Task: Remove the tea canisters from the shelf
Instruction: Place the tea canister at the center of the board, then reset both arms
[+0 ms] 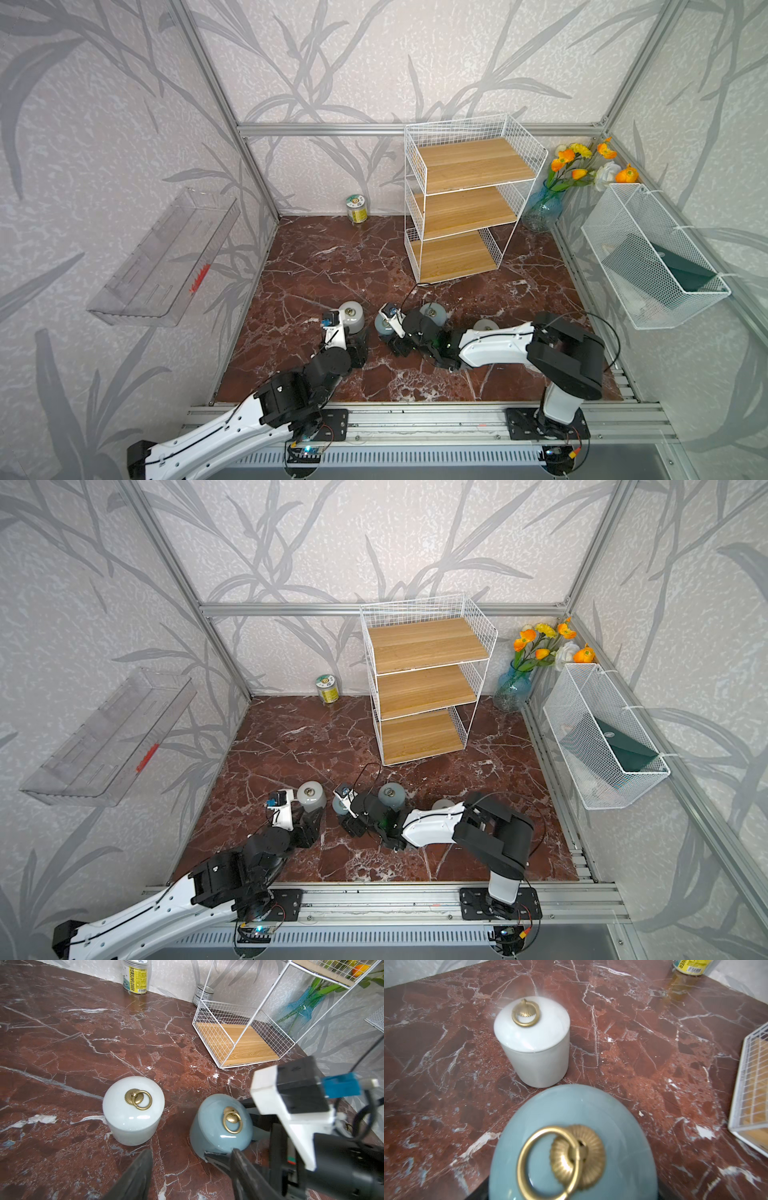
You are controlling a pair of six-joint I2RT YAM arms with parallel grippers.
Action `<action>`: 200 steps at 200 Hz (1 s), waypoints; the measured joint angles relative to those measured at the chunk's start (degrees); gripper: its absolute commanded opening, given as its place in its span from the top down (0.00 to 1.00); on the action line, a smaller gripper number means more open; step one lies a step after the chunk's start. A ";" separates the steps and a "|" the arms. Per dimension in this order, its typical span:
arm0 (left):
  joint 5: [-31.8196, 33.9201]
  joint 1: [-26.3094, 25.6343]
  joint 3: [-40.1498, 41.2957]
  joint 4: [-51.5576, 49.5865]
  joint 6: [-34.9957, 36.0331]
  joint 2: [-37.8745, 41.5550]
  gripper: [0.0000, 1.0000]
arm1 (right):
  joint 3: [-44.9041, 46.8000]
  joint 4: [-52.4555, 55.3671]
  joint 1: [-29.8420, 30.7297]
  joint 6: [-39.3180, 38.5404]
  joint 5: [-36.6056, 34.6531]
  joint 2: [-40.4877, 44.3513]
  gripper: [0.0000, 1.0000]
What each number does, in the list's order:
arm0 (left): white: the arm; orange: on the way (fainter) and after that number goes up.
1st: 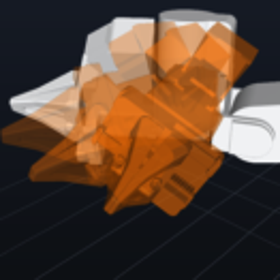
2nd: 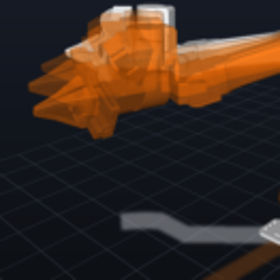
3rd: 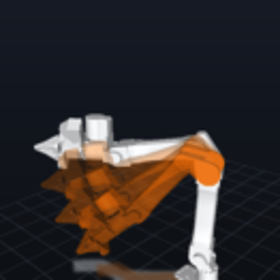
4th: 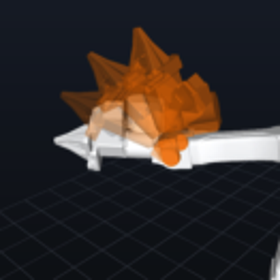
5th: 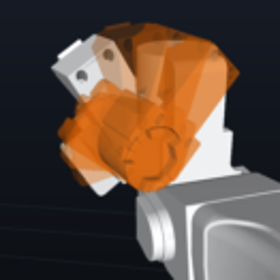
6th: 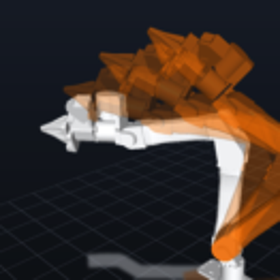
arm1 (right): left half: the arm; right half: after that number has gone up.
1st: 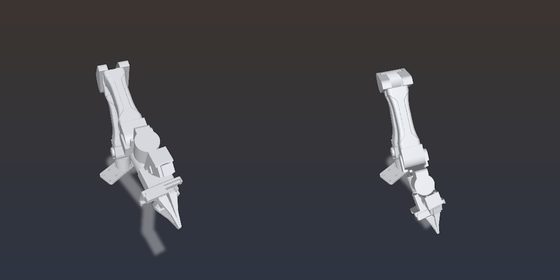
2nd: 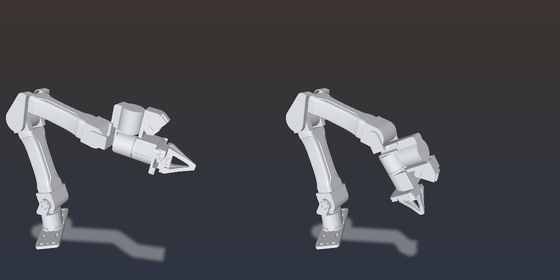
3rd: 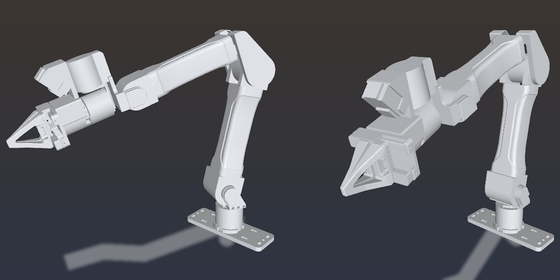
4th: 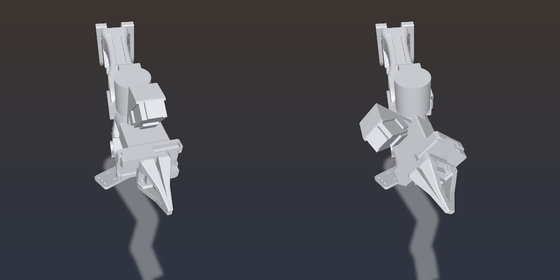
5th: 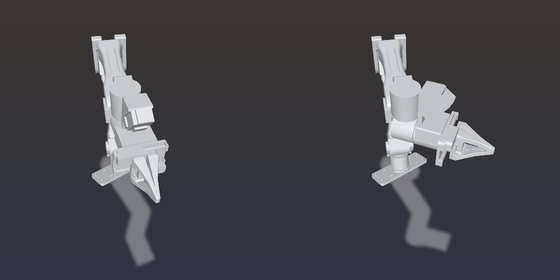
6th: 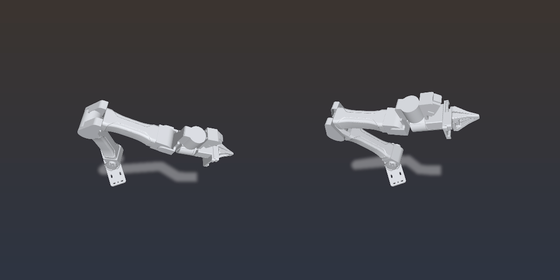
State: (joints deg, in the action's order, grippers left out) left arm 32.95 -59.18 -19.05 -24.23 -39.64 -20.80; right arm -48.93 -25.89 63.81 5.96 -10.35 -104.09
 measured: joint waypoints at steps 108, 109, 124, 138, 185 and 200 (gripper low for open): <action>1.62 0.00 -0.17 -1.97 0.24 0.74 0.30 | -2.25 -6.62 0.00 3.74 -2.01 -4.22 0.01; 1.70 0.00 -0.26 -1.99 0.20 0.74 0.30 | -2.14 -6.64 0.00 3.76 -2.05 -4.15 0.01; 3.23 0.00 -1.55 -2.49 1.97 0.70 0.25 | -0.61 -5.97 0.13 3.43 -2.67 -1.86 0.01; 6.27 0.04 -4.15 -2.80 4.44 0.44 0.19 | 0.52 -3.69 0.66 2.21 -4.42 2.62 0.01; 16.96 2.93 -11.76 2.54 18.45 0.11 0.00 | 0.90 3.91 1.51 -3.56 -13.42 27.78 0.01; 18.03 5.51 -11.80 4.57 21.84 0.17 0.00 | 0.90 5.49 1.49 -5.33 -15.30 34.32 0.01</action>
State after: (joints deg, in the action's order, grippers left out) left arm 50.98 -53.67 -30.85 -19.66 -17.80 -20.62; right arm -48.03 -20.40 65.30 0.62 -25.65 -69.78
